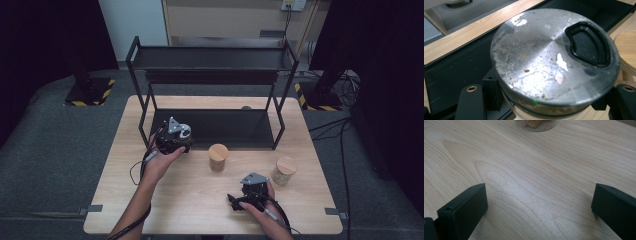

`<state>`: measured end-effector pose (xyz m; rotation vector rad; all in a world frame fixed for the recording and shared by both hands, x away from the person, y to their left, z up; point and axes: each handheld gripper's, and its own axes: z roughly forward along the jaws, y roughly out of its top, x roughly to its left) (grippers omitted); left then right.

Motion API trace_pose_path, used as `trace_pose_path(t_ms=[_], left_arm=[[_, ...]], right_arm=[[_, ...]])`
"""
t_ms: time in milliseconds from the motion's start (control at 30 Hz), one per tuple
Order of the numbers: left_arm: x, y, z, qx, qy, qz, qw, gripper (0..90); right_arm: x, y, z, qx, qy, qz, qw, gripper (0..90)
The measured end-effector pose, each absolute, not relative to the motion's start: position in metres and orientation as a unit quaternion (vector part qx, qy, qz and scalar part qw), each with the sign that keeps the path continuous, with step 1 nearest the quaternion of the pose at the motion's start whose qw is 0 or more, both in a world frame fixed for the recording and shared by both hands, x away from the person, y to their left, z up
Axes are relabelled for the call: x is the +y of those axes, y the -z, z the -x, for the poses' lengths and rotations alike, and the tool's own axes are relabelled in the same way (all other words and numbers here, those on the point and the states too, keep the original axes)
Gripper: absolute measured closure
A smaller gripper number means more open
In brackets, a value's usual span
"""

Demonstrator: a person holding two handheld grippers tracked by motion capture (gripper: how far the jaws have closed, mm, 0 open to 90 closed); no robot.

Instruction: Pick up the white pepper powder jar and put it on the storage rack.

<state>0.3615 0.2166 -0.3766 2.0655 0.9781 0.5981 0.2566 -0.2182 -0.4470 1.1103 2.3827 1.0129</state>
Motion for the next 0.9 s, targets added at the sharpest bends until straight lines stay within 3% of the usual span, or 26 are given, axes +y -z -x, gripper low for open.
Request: trace_pose_path(t_ms=[900], left_arm=[[0.214, 0.387, -0.399, 0.407, -0.235, -0.794, 0.385, 29.1]], right_arm=[[-0.218, 0.447, -0.257, 0.835, -0.355, -0.388, 0.161, 0.5]])
